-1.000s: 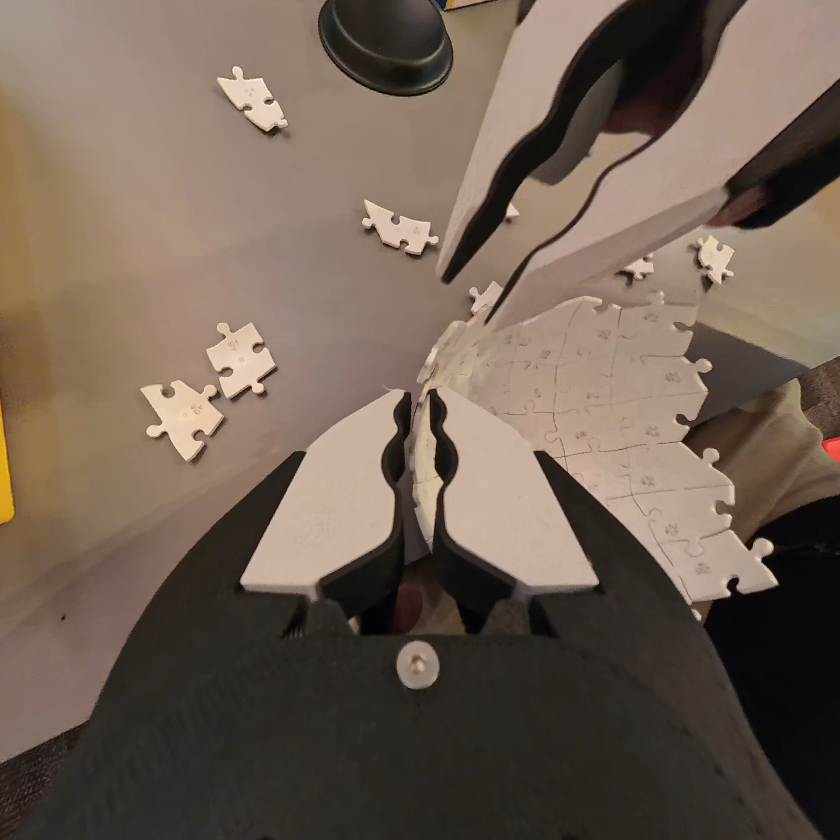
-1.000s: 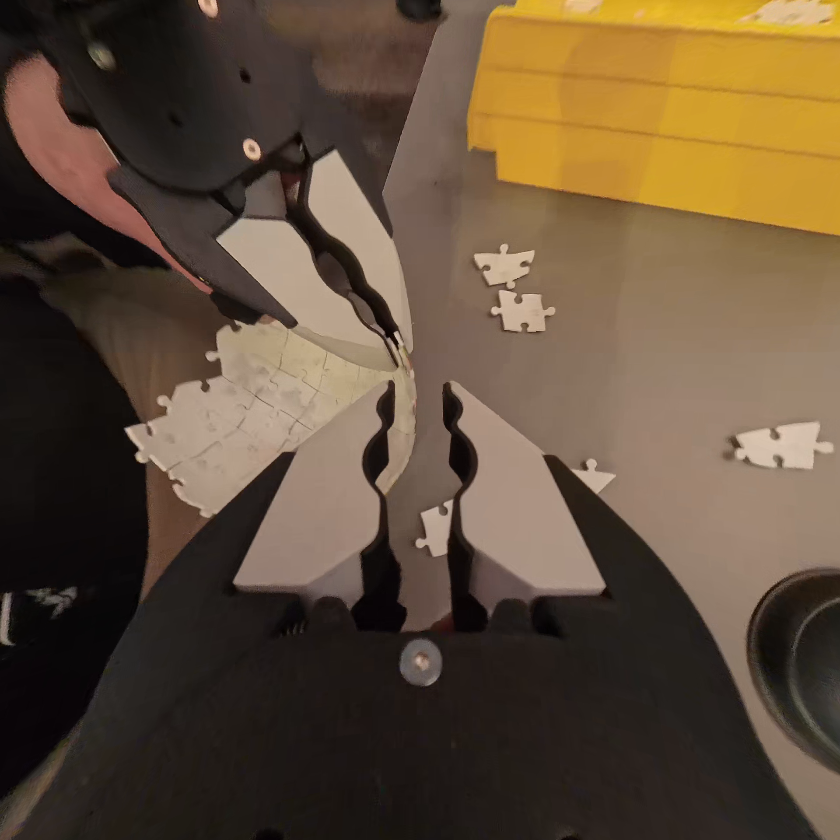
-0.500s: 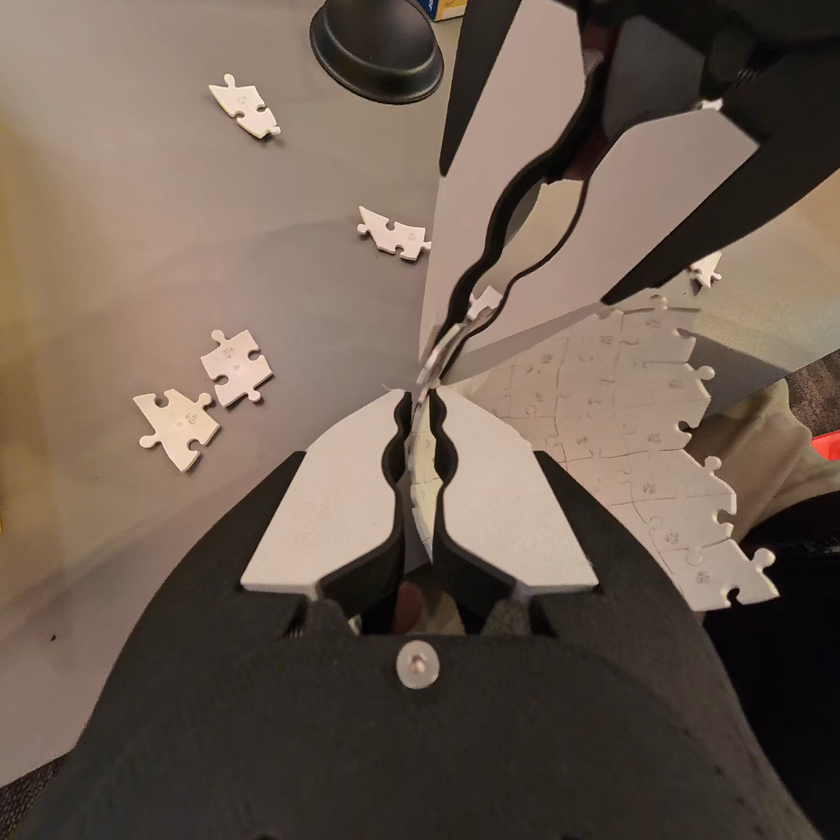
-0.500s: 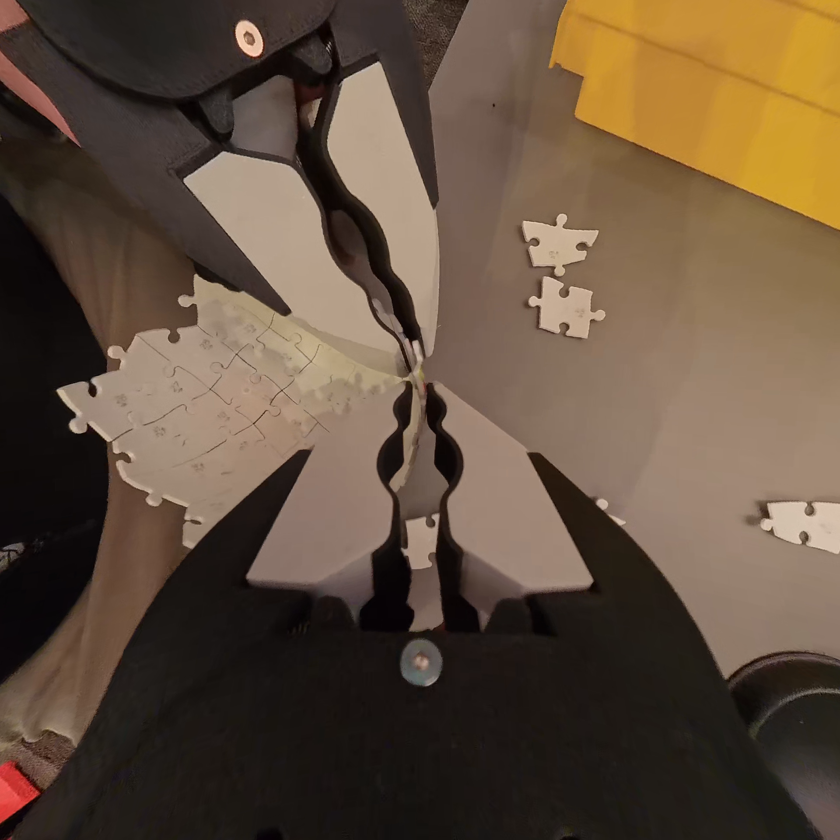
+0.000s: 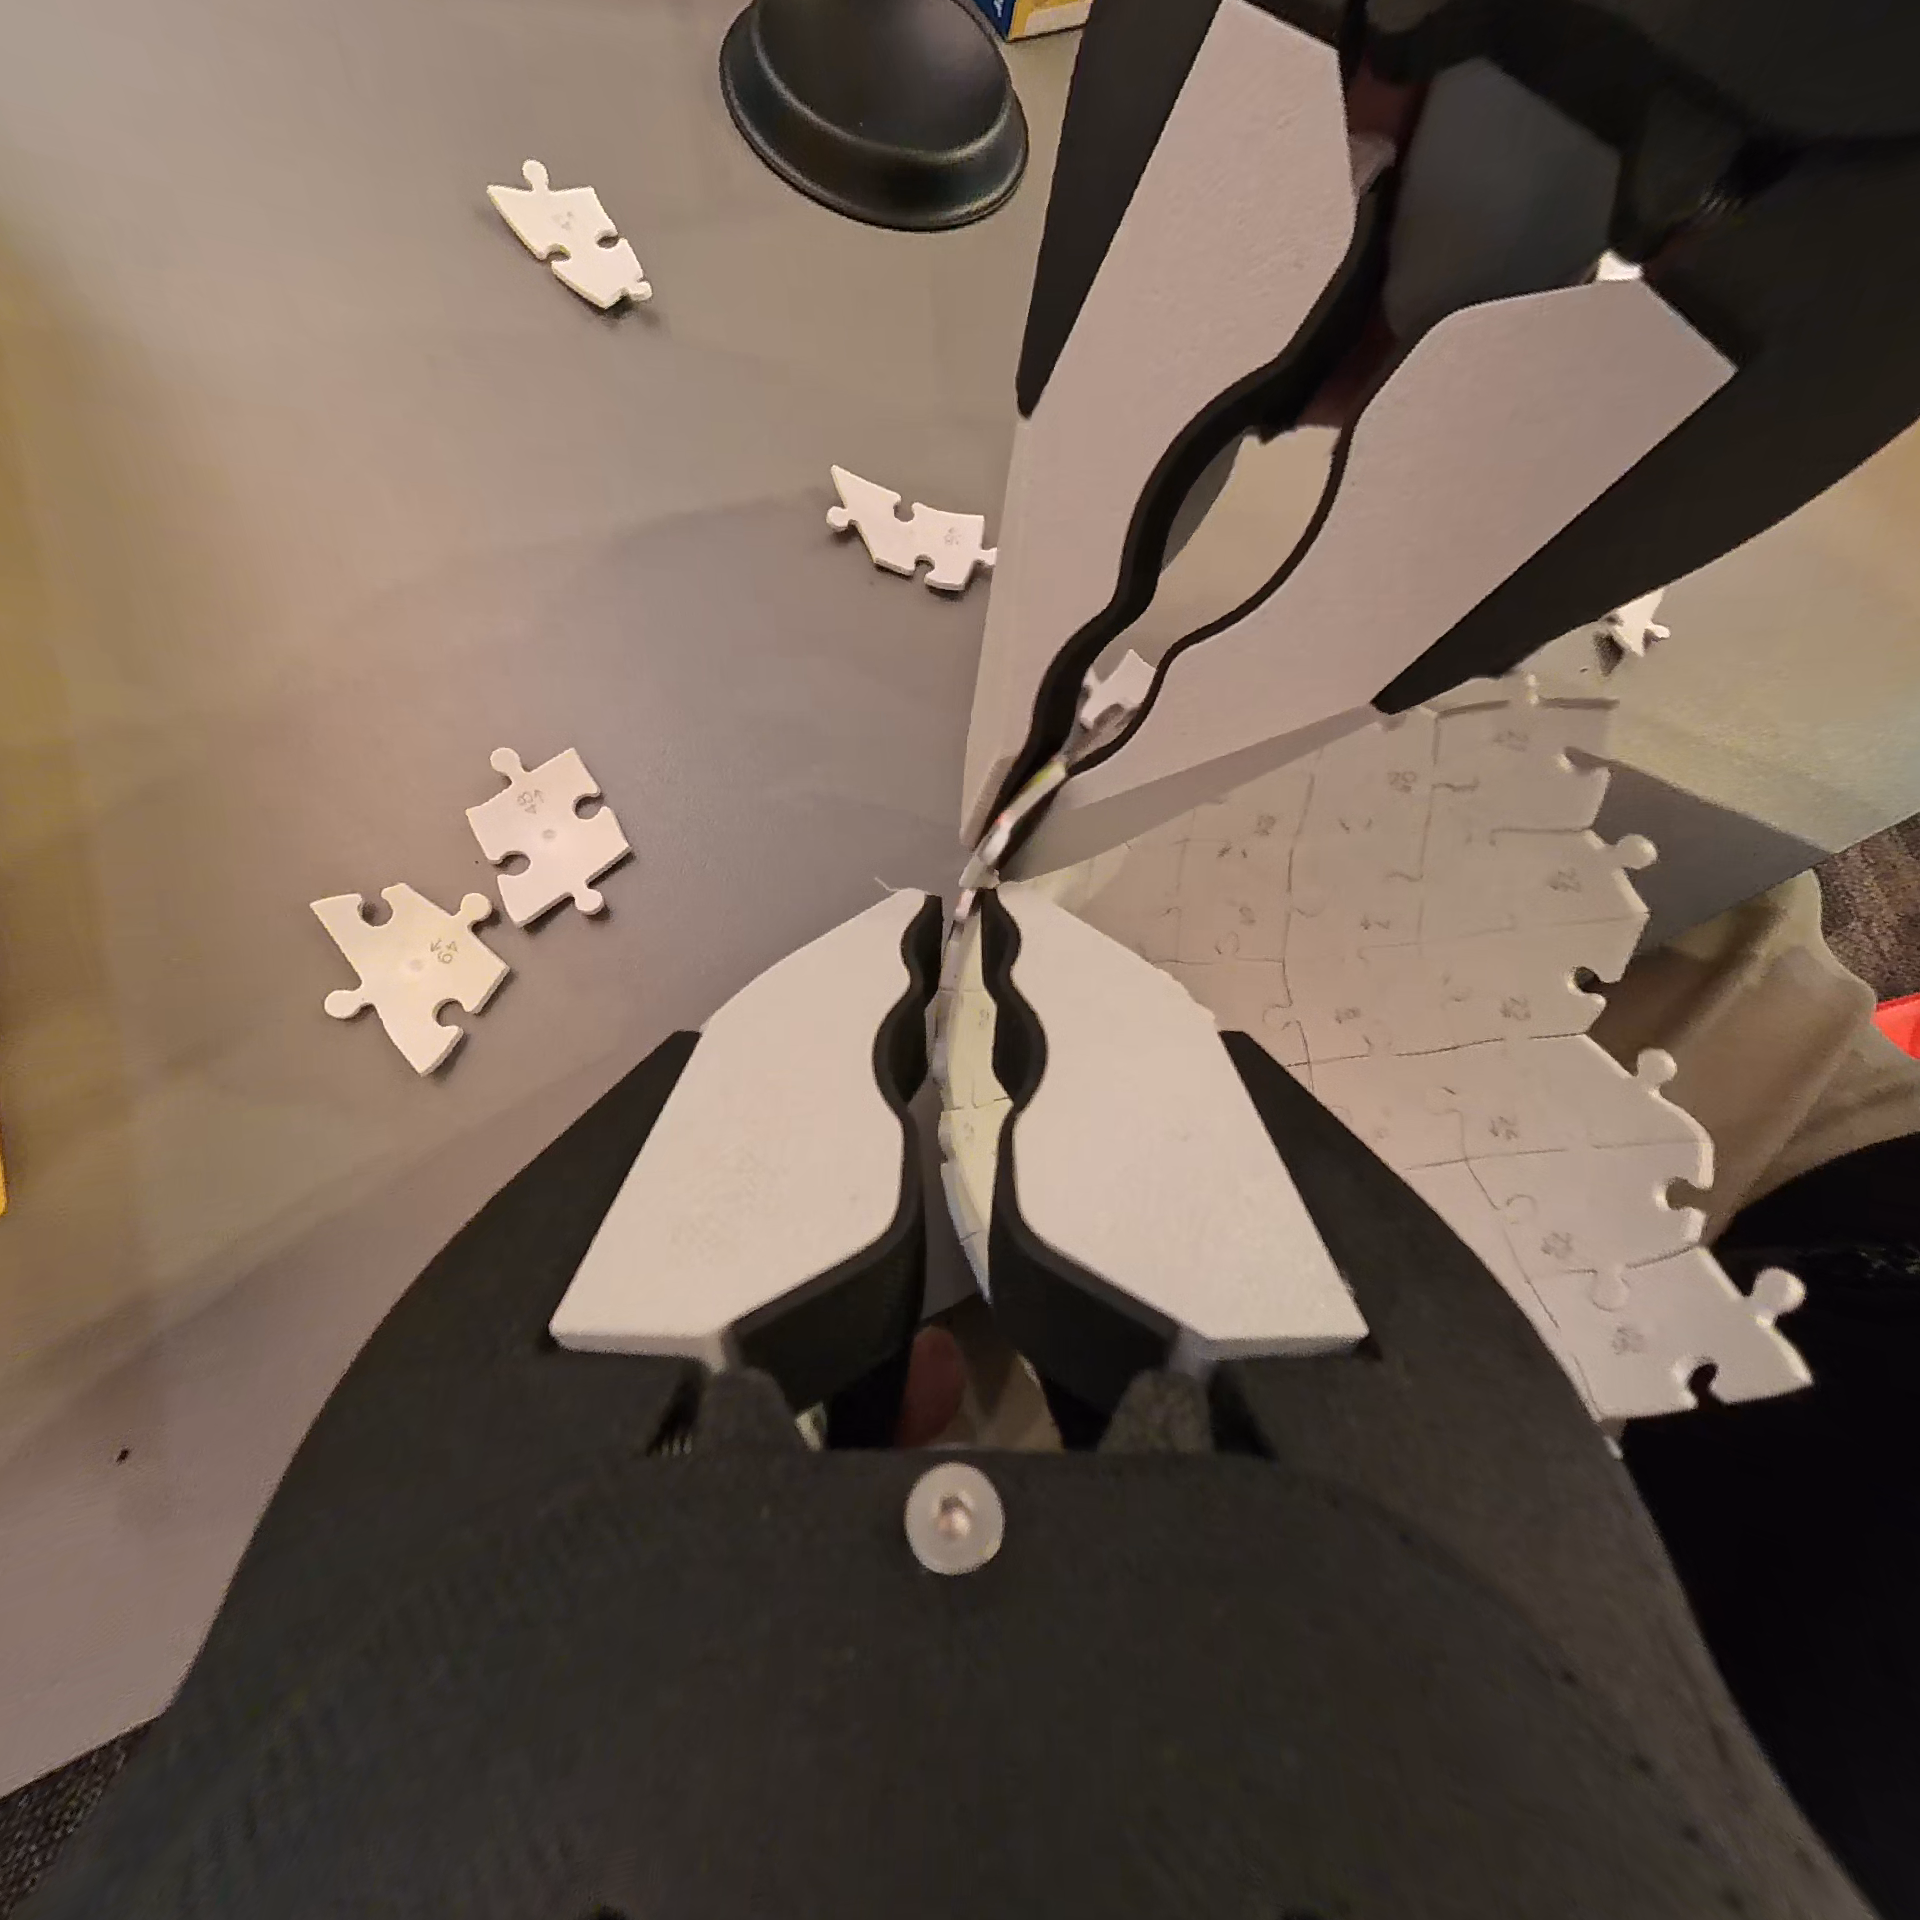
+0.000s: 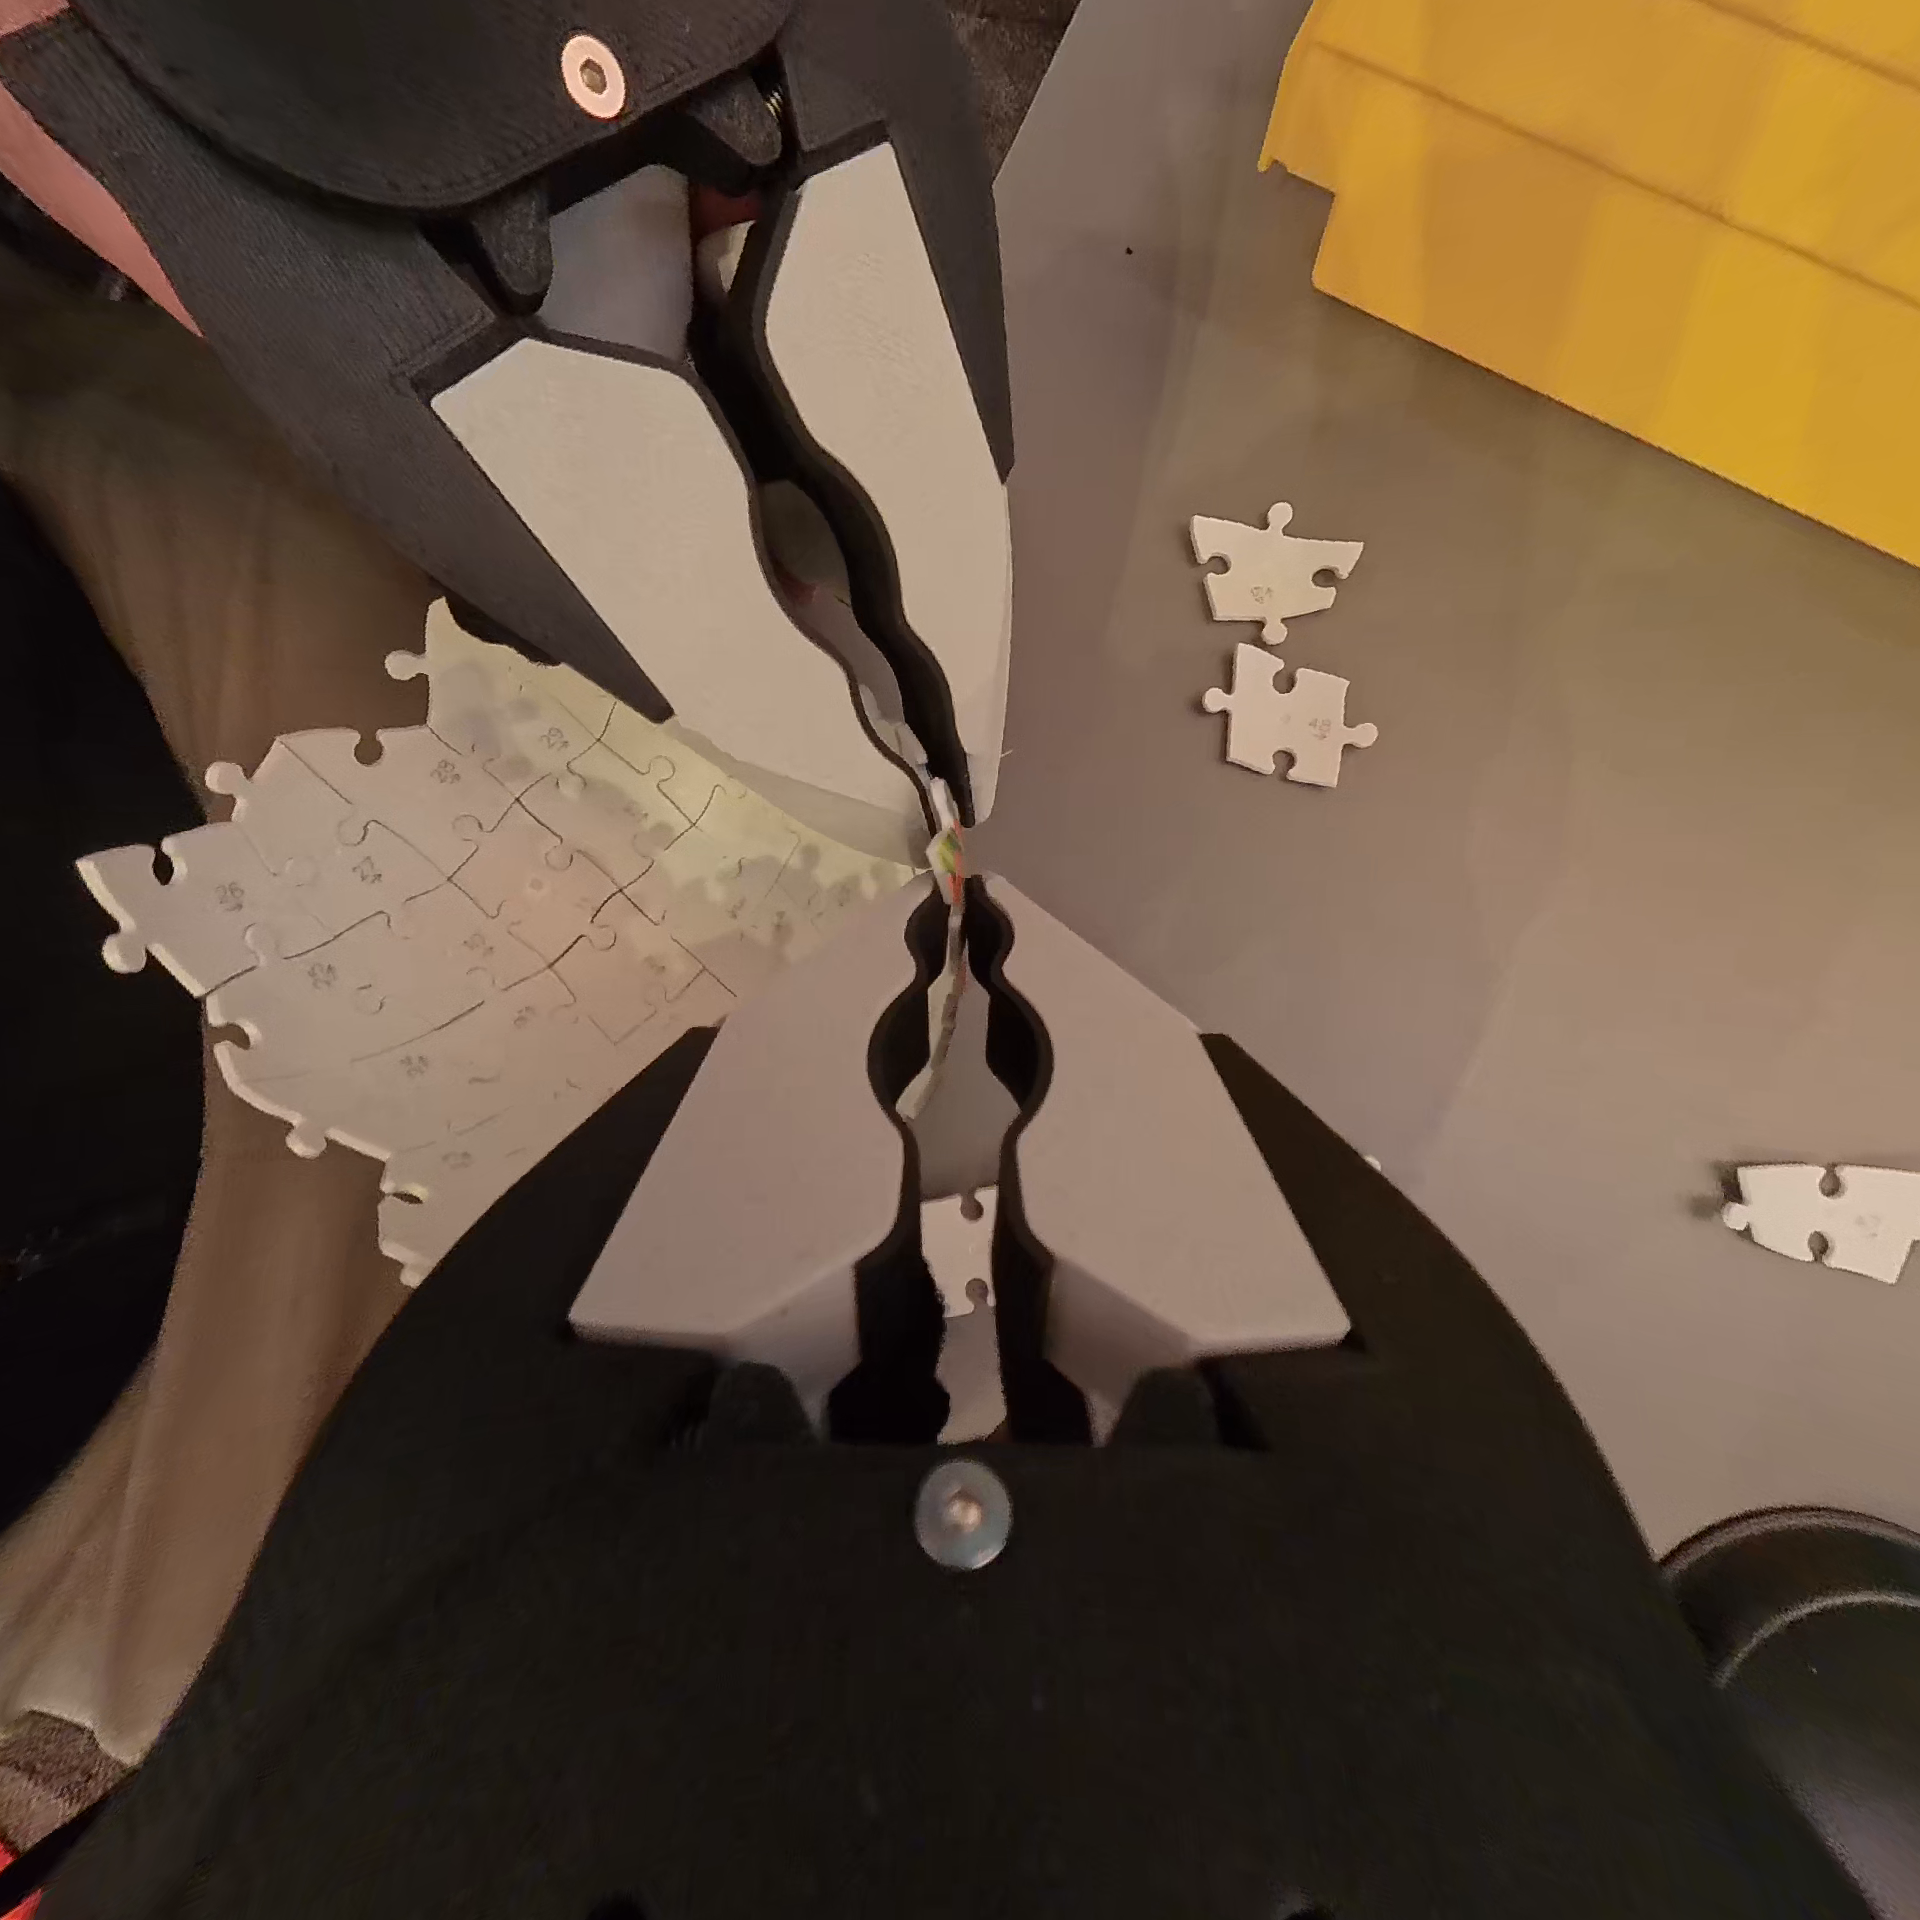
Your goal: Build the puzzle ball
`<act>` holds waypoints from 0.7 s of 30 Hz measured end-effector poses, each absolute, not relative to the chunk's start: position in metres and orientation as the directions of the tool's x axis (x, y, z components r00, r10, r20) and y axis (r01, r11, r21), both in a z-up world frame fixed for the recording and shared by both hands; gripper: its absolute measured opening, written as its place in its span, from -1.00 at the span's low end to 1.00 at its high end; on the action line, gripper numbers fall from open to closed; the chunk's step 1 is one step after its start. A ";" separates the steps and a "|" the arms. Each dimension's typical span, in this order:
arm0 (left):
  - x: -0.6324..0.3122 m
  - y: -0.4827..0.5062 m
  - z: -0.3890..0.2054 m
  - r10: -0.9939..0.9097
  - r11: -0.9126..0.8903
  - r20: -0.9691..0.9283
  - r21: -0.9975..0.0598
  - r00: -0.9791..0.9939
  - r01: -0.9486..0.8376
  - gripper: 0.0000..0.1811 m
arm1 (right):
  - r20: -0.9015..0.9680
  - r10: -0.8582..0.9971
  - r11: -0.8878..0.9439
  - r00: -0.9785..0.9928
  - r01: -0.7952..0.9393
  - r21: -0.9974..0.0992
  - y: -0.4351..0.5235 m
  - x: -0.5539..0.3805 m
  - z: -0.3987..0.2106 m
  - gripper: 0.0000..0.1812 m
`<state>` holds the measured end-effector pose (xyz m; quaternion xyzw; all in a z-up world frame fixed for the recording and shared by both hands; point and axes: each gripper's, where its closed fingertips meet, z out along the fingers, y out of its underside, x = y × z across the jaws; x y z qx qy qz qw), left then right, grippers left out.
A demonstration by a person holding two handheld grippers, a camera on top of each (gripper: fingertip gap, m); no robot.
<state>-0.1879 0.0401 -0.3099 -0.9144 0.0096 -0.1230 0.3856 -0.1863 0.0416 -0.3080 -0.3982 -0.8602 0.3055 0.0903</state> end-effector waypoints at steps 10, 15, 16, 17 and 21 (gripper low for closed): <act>-0.192 0.040 -0.308 -0.094 -0.697 0.220 -0.711 0.971 0.093 -0.94 | -0.109 0.777 0.432 -0.620 0.651 -0.624 0.051 -0.189 -0.296 -0.74; -0.197 0.041 -0.309 -0.069 -0.696 0.226 -0.708 0.972 0.115 -0.95 | -0.100 0.820 0.355 -0.563 0.638 -0.683 0.070 -0.189 -0.271 -0.74; -0.198 0.042 -0.308 -0.063 -0.695 0.227 -0.709 0.972 0.121 -0.95 | -0.096 0.832 0.335 -0.546 0.633 -0.698 0.075 -0.188 -0.265 -0.74; -0.201 0.042 -0.308 -0.053 -0.691 0.224 -0.712 0.973 0.126 -0.95 | -0.093 0.845 0.313 -0.527 0.628 -0.712 0.080 -0.187 -0.258 -0.73; -0.213 0.044 -0.305 0.002 -0.668 0.210 -0.727 0.978 0.157 -0.96 | -0.086 0.880 0.251 -0.467 0.611 -0.751 0.096 -0.176 -0.241 -0.73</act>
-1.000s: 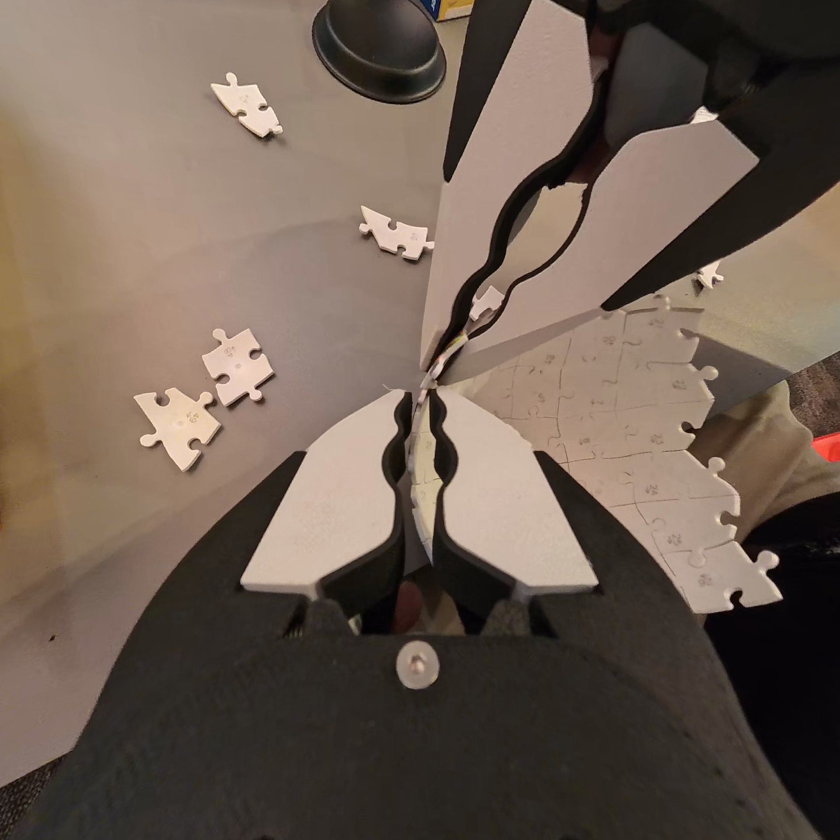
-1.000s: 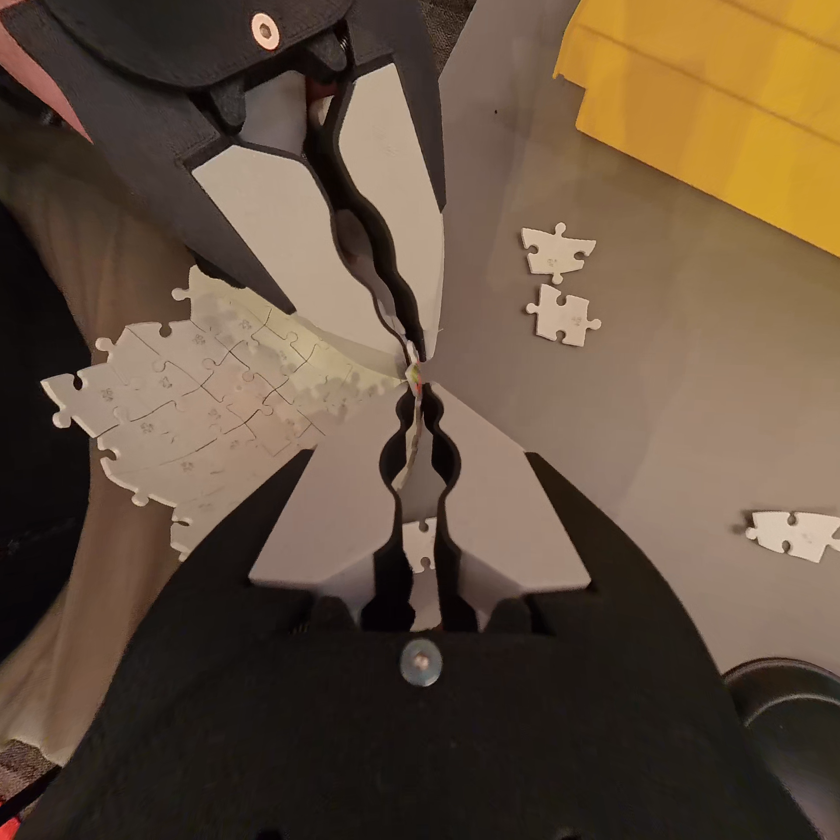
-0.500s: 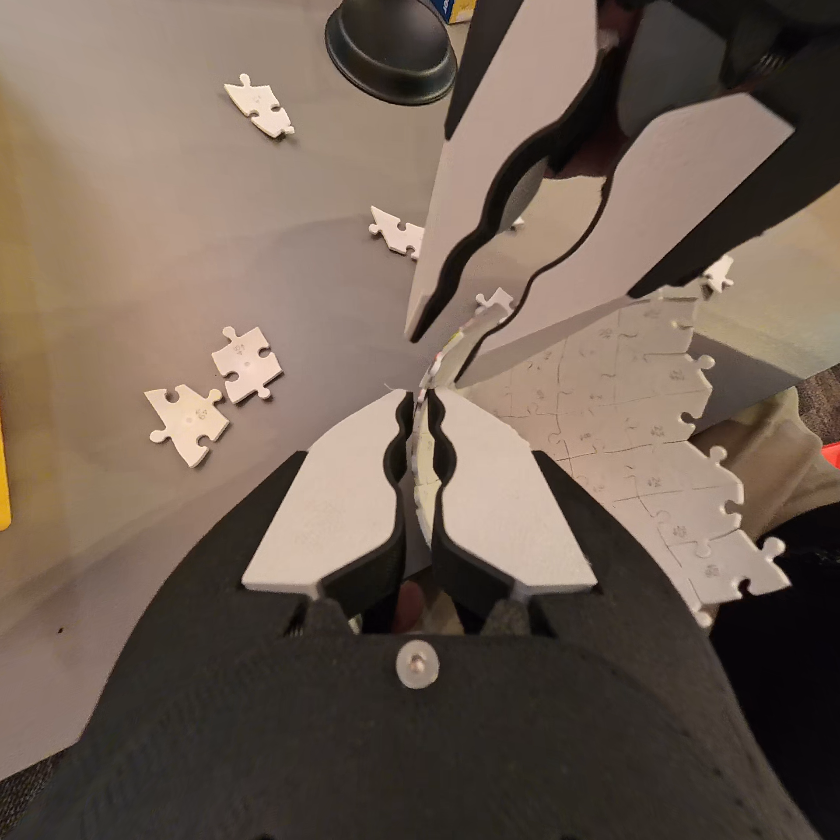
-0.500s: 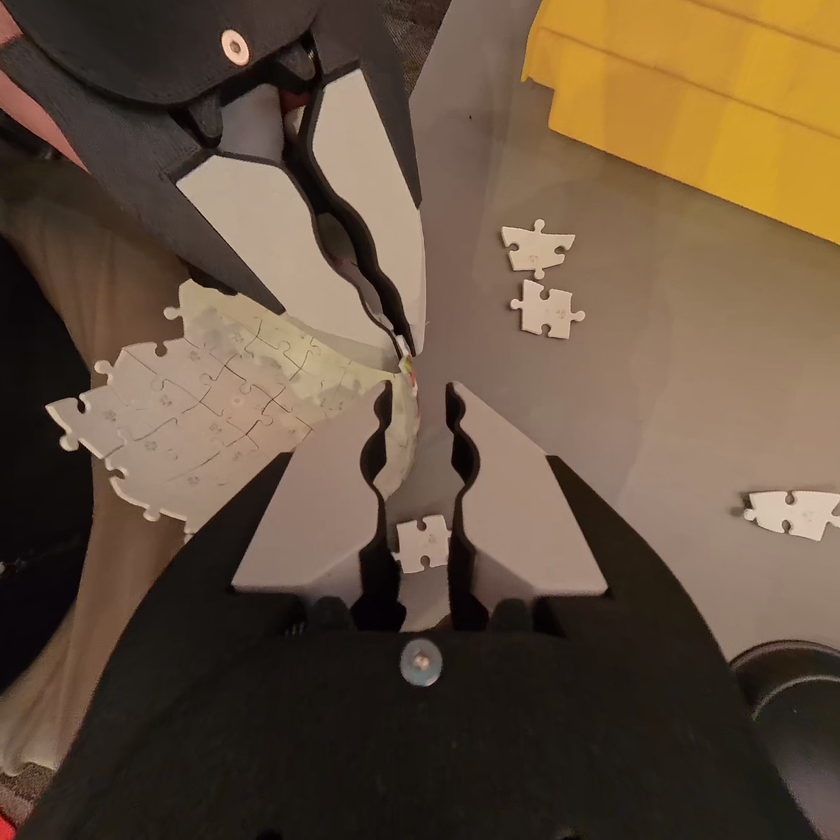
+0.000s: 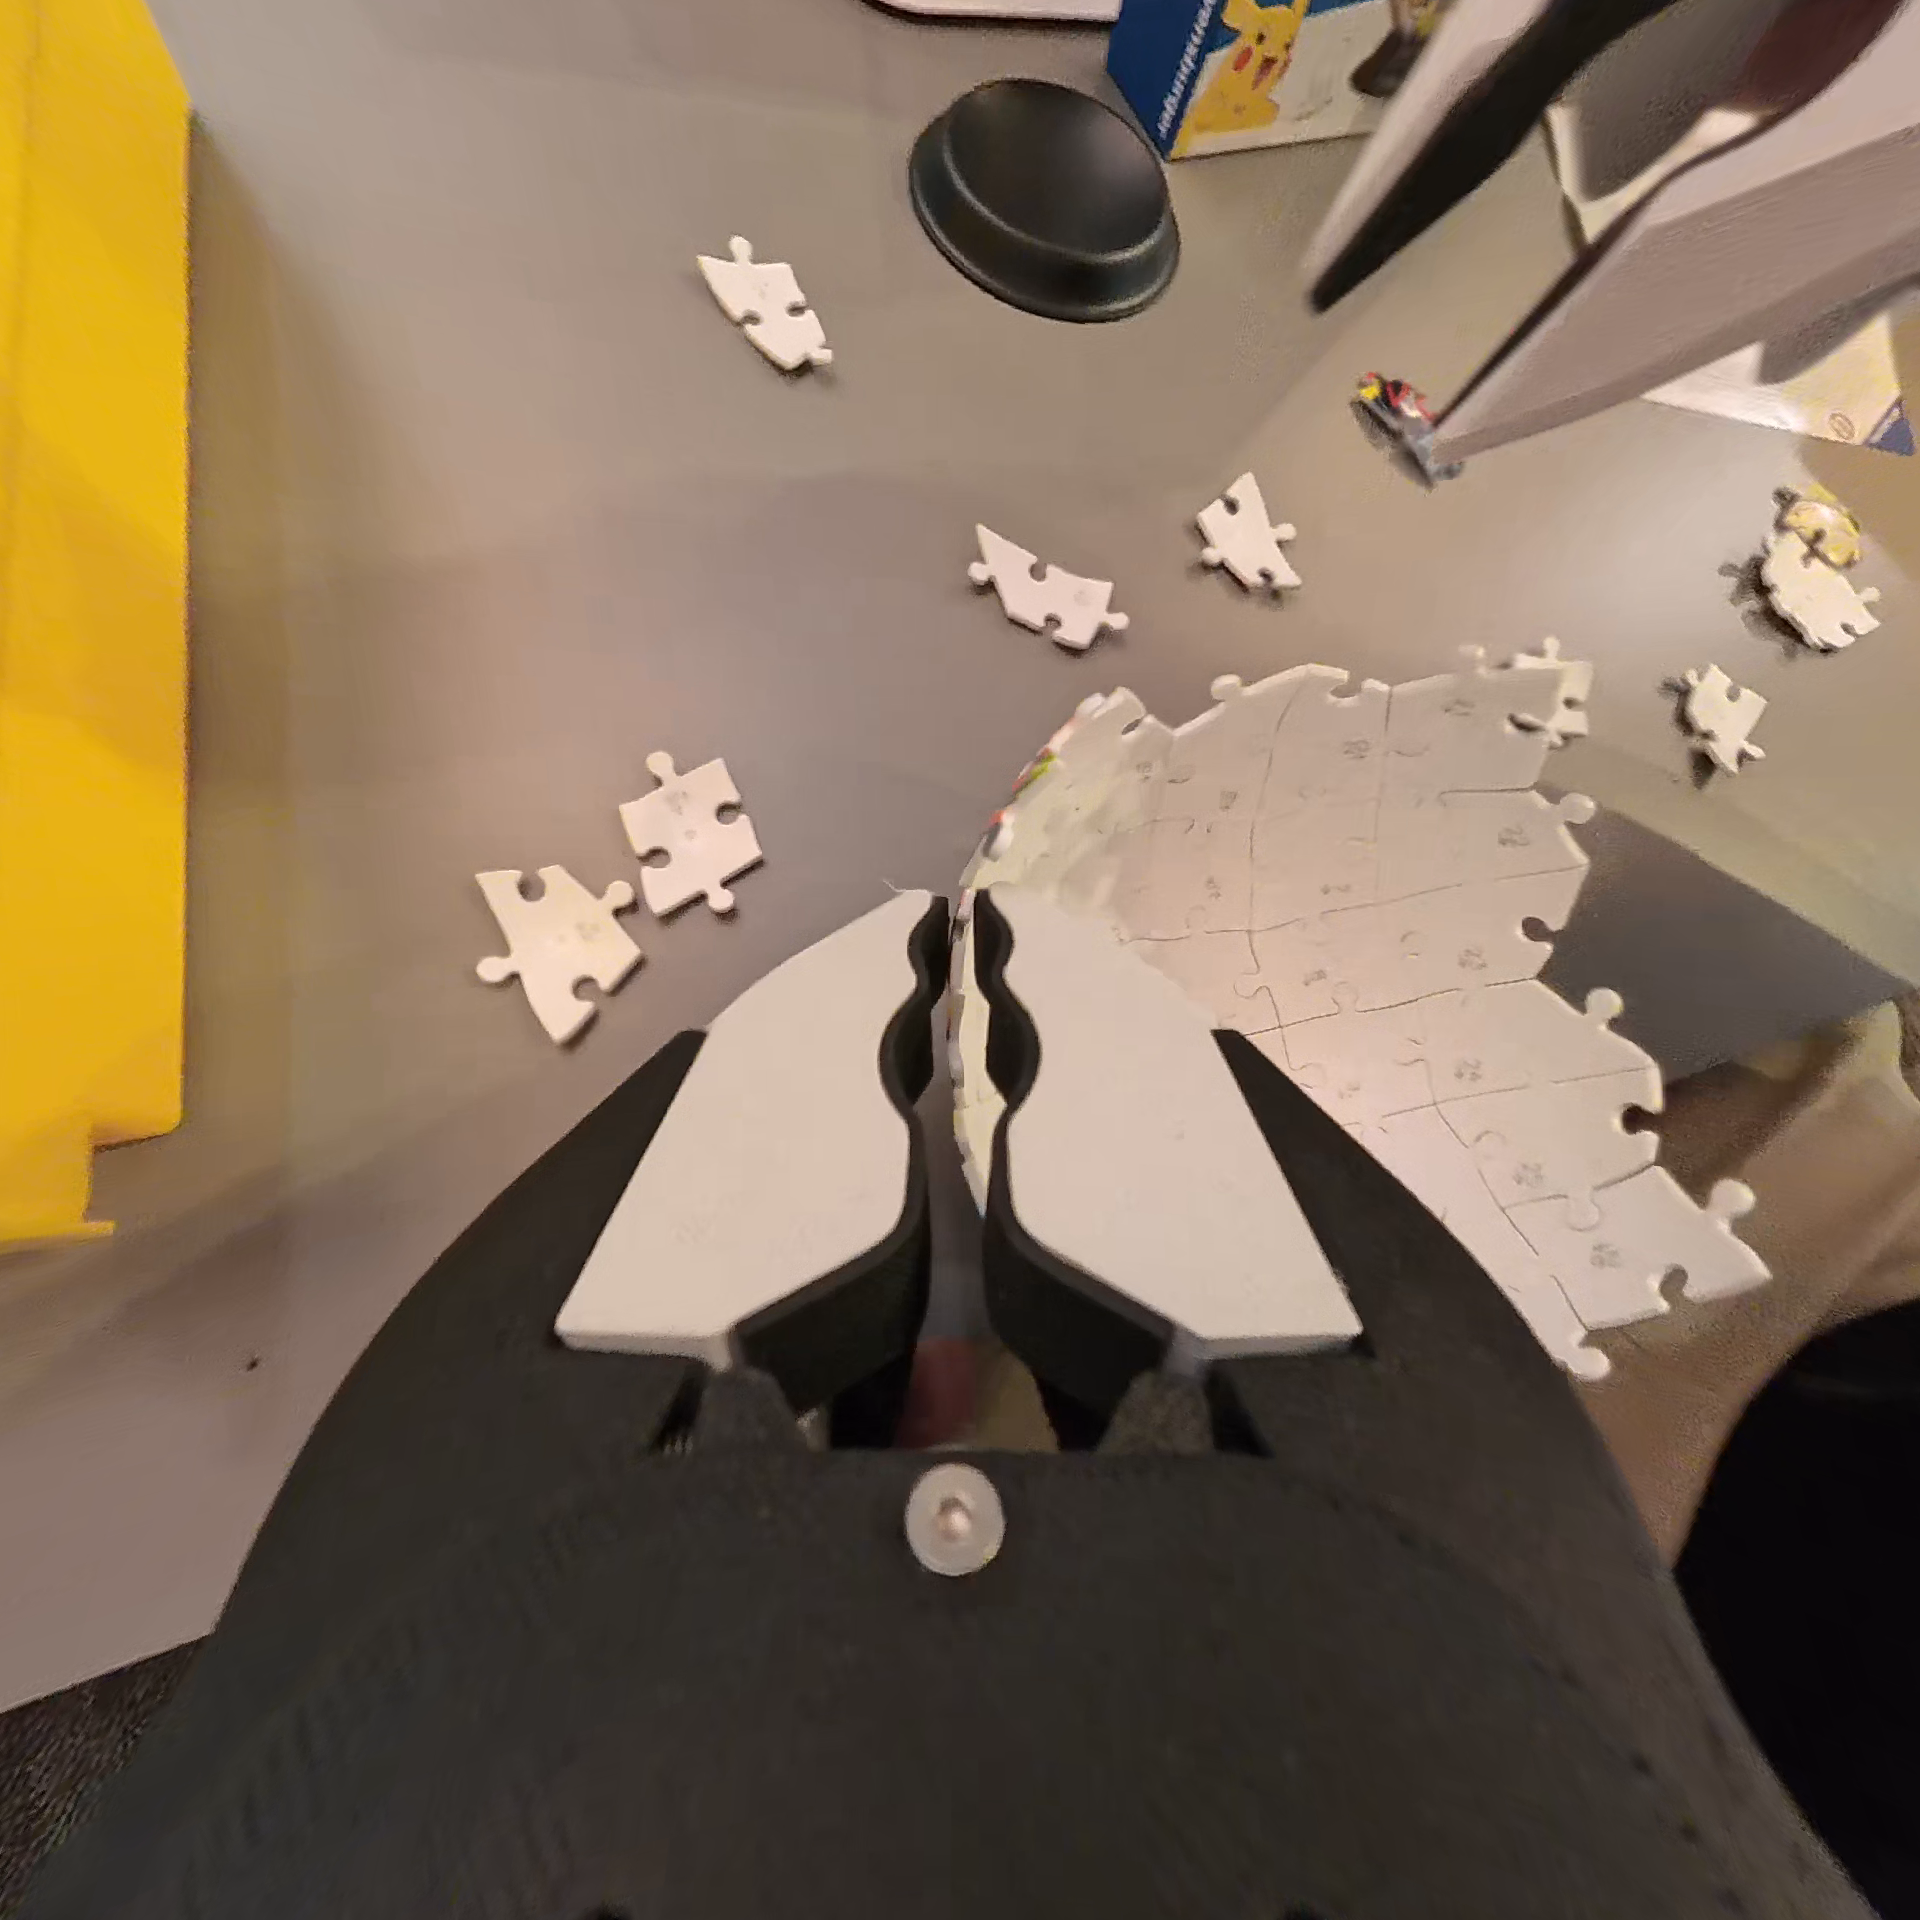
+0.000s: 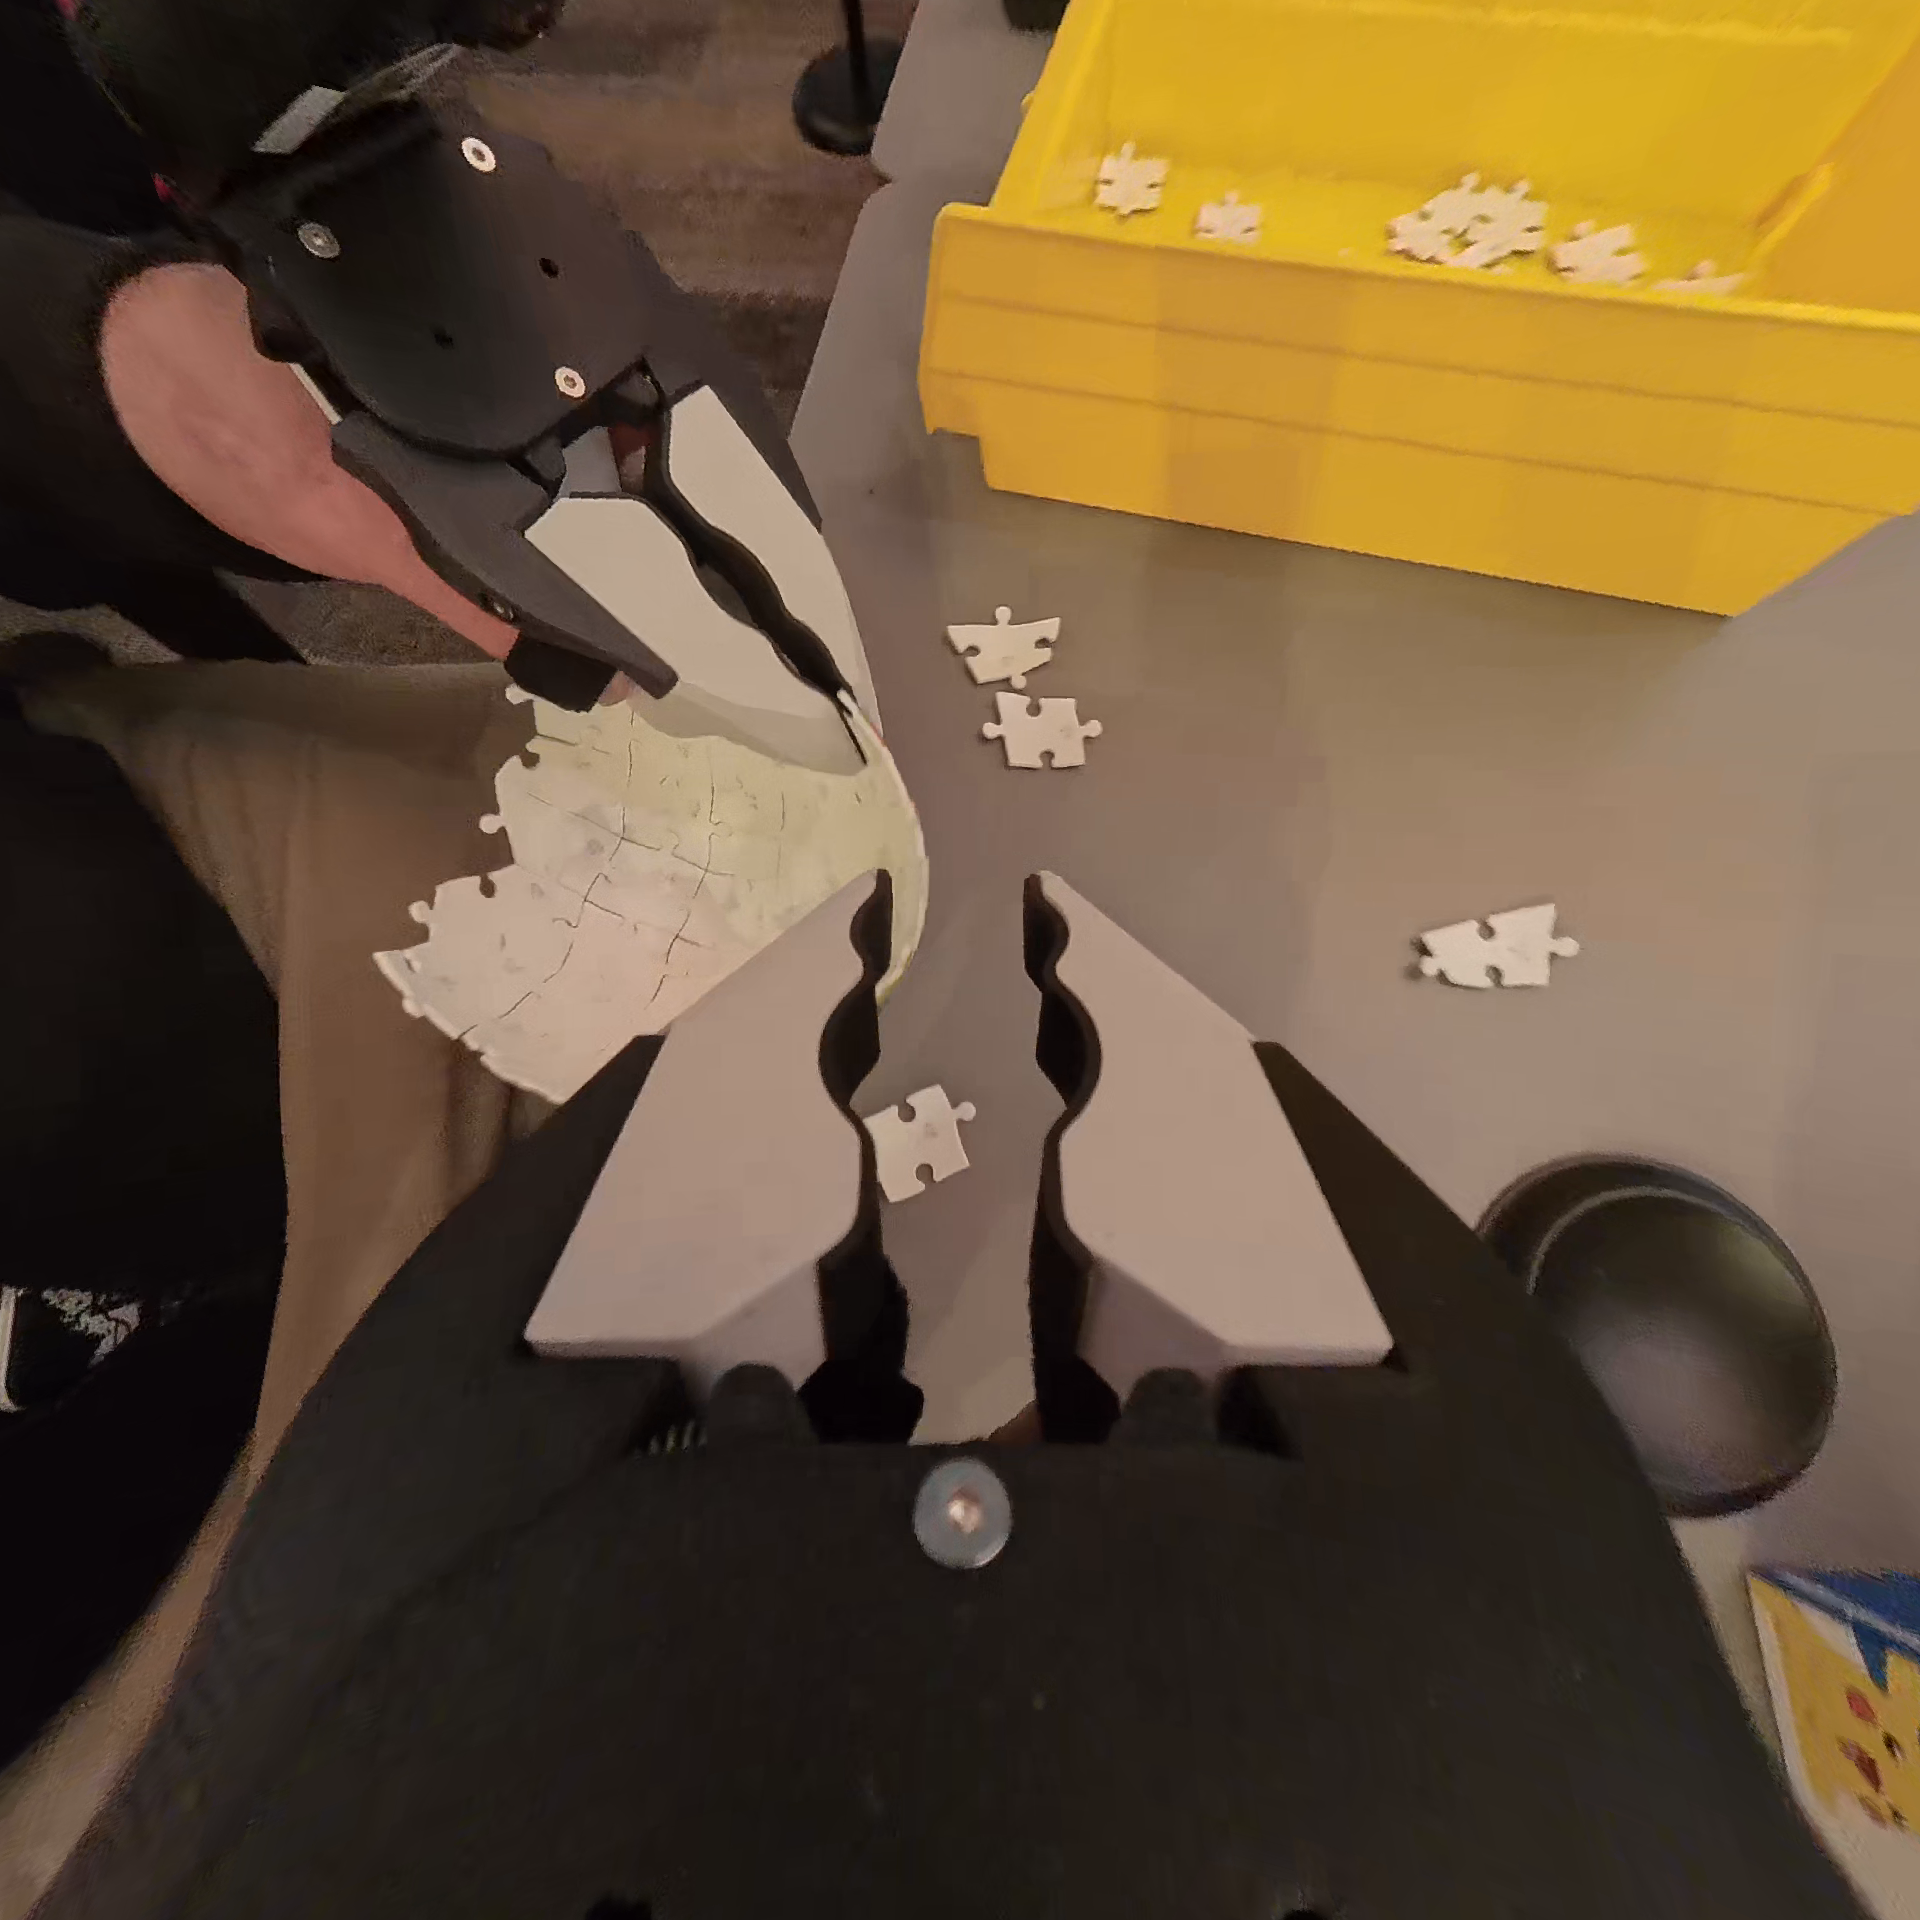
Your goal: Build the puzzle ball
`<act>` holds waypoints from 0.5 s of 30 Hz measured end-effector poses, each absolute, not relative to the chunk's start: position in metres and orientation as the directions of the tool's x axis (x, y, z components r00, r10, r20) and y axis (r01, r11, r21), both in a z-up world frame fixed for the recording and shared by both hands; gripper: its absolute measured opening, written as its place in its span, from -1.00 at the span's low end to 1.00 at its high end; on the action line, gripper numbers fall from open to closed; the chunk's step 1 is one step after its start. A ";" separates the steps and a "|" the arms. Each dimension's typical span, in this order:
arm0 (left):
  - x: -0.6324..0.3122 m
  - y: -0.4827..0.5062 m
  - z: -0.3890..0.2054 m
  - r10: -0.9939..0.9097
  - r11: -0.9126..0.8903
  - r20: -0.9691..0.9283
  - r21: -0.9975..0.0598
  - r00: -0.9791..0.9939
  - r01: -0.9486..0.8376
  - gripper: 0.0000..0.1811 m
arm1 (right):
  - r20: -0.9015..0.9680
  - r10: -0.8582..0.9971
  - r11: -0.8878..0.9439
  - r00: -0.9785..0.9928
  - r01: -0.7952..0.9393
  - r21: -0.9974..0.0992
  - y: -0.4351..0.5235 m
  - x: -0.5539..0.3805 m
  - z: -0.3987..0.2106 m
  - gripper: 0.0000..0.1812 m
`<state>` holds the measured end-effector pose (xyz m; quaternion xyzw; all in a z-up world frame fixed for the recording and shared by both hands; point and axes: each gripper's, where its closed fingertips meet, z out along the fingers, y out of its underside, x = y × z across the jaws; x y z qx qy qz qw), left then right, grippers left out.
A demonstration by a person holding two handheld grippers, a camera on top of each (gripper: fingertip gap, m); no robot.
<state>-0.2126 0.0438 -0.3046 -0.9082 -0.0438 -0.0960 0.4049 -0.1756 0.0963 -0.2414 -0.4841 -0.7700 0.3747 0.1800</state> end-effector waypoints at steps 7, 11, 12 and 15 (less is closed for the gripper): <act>-0.226 0.045 -0.300 0.062 -0.638 0.178 -0.749 0.982 0.176 -0.95 | -0.111 0.933 0.138 -0.343 0.625 -0.768 0.114 -0.151 -0.243 -0.74; -0.231 0.046 -0.294 0.089 -0.612 0.146 -0.772 0.985 0.170 -0.95 | -0.143 0.950 0.065 -0.279 0.620 -0.782 0.118 -0.138 -0.245 -0.74; -0.233 0.046 -0.292 0.094 -0.609 0.130 -0.777 0.987 0.160 -0.95 | -0.145 0.954 0.052 -0.263 0.621 -0.782 0.119 -0.134 -0.247 -0.74; -0.240 0.047 -0.287 0.108 -0.604 0.051 -0.790 0.993 0.106 -0.95 | -0.158 0.967 0.004 -0.202 0.626 -0.780 0.127 -0.123 -0.254 -0.74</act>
